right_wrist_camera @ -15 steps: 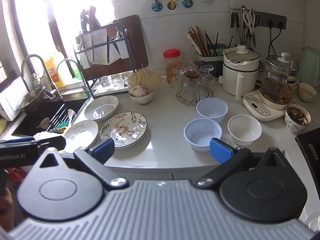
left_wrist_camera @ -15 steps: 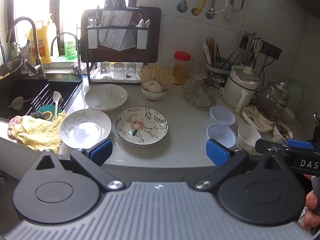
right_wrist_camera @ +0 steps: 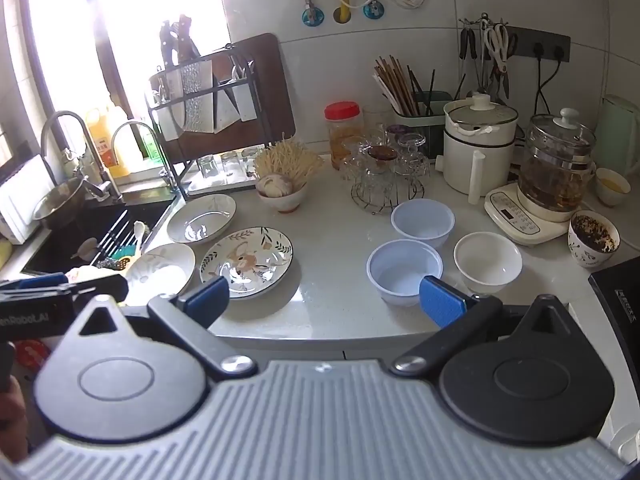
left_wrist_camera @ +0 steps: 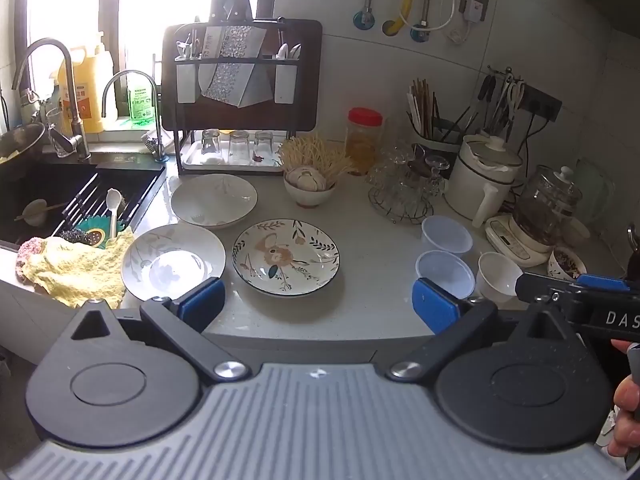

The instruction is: Organize plates and bowls

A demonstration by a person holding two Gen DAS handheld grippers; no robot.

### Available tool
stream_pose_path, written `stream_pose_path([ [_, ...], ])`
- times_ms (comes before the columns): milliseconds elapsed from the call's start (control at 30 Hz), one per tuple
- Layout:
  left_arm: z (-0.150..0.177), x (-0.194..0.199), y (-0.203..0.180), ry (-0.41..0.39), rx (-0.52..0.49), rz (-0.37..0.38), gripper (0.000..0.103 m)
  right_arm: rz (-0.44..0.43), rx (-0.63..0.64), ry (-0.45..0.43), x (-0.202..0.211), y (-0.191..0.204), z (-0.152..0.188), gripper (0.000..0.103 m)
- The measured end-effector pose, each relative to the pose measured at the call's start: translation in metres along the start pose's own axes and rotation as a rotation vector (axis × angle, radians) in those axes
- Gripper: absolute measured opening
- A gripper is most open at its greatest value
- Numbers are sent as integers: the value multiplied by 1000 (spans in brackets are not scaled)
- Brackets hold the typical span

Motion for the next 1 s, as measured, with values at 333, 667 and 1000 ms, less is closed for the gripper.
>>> stream_pose_path([
  [333, -3, 1, 2, -8, 6, 6, 102, -12, 14, 17, -6, 10, 5, 103],
  [667, 6, 9, 5, -6, -3, -12, 102, -25, 6, 16, 0, 11, 14, 103],
  [1000, 6, 19, 7, -12, -10, -9, 102, -26, -18, 21, 7, 13, 19, 103],
])
Point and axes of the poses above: each gripper's, at about its wrist camera, not at the fingertips, and x roughly against the way its jaws point, y to its left, z to its underside, the point moved 8 cm from there along -x, roughly the way its jaws point, and after that the axes turned 7 degrees about x, right-handed, at the moved point
